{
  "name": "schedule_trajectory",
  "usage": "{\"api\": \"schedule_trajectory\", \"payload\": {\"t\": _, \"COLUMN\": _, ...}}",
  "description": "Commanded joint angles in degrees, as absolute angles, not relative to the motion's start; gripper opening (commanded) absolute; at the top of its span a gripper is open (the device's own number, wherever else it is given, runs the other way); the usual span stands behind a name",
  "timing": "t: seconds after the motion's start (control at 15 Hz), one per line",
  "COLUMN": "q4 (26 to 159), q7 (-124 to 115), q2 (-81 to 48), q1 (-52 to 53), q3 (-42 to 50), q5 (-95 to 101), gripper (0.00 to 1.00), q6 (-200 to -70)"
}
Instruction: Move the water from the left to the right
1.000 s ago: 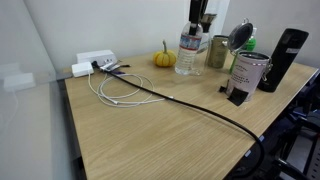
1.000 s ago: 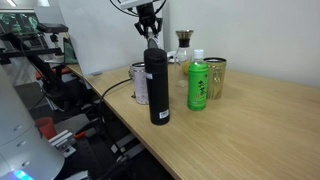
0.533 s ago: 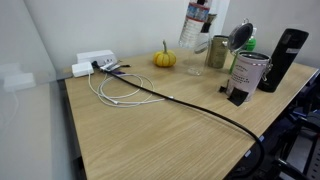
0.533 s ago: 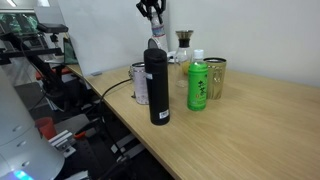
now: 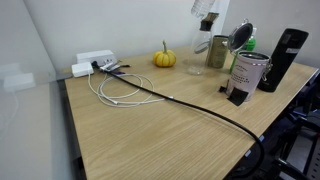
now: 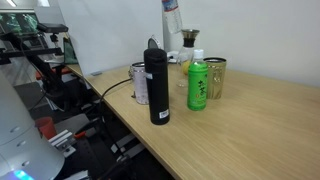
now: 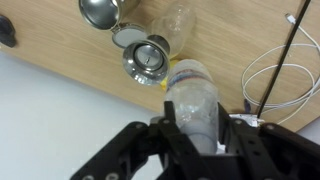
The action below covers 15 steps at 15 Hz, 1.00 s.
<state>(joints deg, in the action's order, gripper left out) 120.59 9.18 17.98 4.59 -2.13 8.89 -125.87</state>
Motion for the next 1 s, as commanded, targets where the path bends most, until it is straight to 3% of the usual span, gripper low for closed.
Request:
{"api": "schedule_trajectory", "payload": {"t": 0.0, "q4": 121.96, "q7": 6.20, "q2": 21.56, "q1": 2.11, "q3": -1.62, "q5": 10.46, "gripper": 0.15, "q6": -128.39}}
{"api": "schedule_trajectory", "payload": {"t": 0.93, "q4": 124.93, "q7": -19.60, "q2": 28.11, "q1": -12.37, "q3": -2.26, "q5": 27.96, "gripper": 0.15, "q6": -127.53}}
